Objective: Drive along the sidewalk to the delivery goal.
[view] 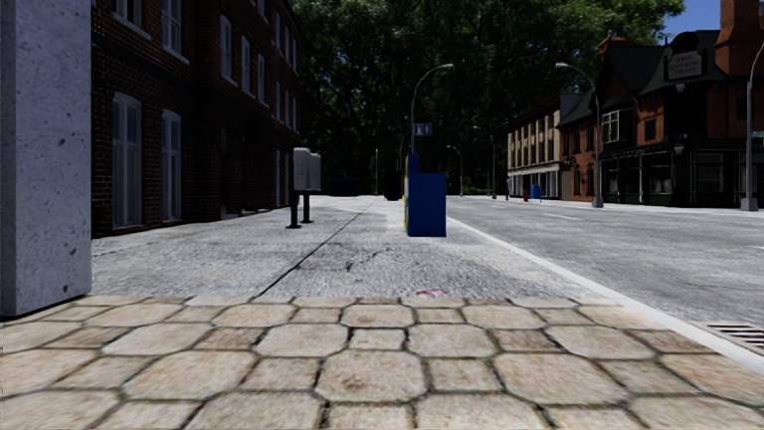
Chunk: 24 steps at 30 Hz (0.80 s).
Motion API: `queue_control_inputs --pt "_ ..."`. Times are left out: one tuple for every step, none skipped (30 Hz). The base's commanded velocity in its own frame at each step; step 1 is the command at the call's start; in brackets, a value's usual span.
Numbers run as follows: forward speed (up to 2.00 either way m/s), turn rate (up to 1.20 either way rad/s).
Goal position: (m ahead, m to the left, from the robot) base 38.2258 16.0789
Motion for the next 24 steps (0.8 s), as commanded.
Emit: queue_control_inputs --pt "2.0 0.16" --pt "2.0 0.16" --pt "2.0 0.16" --pt "2.0 0.16" --pt "2.0 0.16" --pt "2.0 0.16" --pt "2.0 0.16" --pt "2.0 0.16" --pt "2.0 0.16" --pt "2.0 0.16" --pt "2.0 0.16" --pt "2.0 0.16" --pt "2.0 0.16" --pt "2.0 0.16" --pt "2.0 0.16" --pt "2.0 0.16" --pt "2.0 0.16" --pt "2.0 0.16" --pt "2.0 0.16" --pt "2.0 0.18" --pt "2.0 0.2" --pt "2.0 0.23" --pt "2.0 0.24" --pt "2.0 0.24"
